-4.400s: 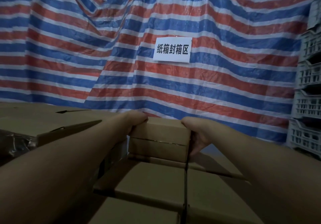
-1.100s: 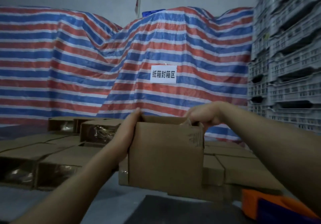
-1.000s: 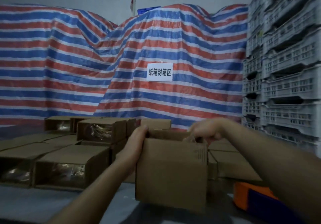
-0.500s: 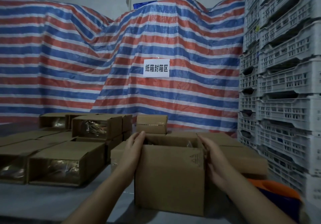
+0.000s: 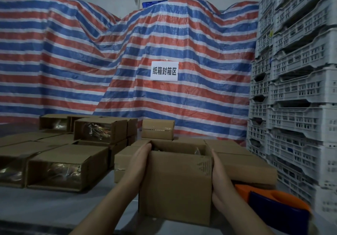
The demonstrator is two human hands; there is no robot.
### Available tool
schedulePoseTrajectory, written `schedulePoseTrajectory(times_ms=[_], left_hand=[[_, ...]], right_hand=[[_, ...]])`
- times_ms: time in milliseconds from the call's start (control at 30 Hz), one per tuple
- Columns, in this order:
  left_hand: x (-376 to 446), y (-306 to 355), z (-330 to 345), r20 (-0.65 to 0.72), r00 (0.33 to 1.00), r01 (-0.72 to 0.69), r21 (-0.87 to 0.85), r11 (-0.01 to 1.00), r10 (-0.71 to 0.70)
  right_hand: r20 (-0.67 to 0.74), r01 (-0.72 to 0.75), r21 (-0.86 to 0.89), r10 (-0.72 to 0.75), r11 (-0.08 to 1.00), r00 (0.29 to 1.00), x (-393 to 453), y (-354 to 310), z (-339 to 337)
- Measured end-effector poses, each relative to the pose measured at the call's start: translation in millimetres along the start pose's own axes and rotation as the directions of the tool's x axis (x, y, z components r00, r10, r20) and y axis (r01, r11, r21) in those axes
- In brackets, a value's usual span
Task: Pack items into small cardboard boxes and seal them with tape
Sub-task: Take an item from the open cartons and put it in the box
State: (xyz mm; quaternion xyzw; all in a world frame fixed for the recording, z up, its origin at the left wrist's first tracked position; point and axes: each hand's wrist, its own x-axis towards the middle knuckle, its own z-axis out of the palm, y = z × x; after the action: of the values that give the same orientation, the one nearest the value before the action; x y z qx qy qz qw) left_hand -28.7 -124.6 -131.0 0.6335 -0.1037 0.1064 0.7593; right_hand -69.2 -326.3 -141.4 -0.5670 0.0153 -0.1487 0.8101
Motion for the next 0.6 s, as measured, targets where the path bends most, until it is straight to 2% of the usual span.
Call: schedulePoseTrajectory(times_ms=[167,267,367,600], left_hand=[[-2.9,2.8,-4.3,0.081,0.993,0.088,-0.034,0.996,-0.085],[0.9,0.5,-6.8,0.108,0.994,-0.003,-0.007,1.0,0.003],[0.9,-1.5,-6.9,0.043,0.997,-0.071,0.021,0.997,0.07],[0.0,-2.8,-8.0,0.133,0.991,-0.003,0.098,0.995,-0.01]], right_hand=[[-0.008,-0.001,-0.038,0.001,0.999,1.0,-5.5,-0.9,2.8],[0.0,0.01,-0.066,-0.01,0.998,1.0,-7.8,-1.1,3.4],[-0.001,0.004,-0.07,-0.004,0.998,1.0,-9.0,-2.0,3.6],[0.017,0.014,-0.042,-0.013,0.999,1.0,-8.1,-2.0,2.4]])
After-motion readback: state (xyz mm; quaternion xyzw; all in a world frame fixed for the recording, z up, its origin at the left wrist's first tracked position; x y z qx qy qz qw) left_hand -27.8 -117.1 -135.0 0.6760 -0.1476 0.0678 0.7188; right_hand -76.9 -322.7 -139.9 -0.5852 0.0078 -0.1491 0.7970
